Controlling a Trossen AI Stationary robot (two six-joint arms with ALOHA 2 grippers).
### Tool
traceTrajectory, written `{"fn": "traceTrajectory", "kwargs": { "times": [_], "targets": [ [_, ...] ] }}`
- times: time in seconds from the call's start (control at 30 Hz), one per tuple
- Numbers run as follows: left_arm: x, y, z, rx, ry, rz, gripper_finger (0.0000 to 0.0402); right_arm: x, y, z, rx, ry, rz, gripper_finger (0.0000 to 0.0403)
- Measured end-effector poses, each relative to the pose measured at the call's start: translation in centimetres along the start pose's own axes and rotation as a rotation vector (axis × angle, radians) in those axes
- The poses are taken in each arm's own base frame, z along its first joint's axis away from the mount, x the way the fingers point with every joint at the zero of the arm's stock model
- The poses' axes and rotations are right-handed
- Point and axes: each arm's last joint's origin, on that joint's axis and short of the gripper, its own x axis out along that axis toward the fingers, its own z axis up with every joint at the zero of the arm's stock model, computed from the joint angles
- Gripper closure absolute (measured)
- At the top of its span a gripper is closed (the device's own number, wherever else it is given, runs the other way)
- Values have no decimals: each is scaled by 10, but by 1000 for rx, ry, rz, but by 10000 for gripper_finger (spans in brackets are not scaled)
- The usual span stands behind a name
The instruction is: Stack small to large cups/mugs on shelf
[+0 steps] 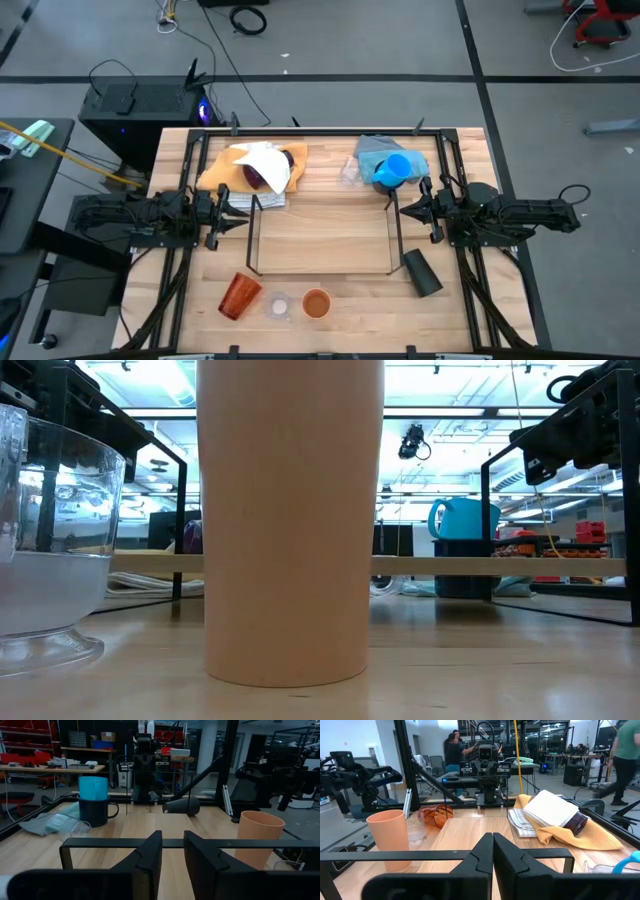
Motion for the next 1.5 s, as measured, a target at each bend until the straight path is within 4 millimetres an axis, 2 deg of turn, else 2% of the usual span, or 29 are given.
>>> {"fn": "traceTrajectory", "kwargs": {
  "times": [1.5],
  "targets": [
    [0,0,0,0,0,0,316,0,0,0,27,0,0,387]
  ]
}}
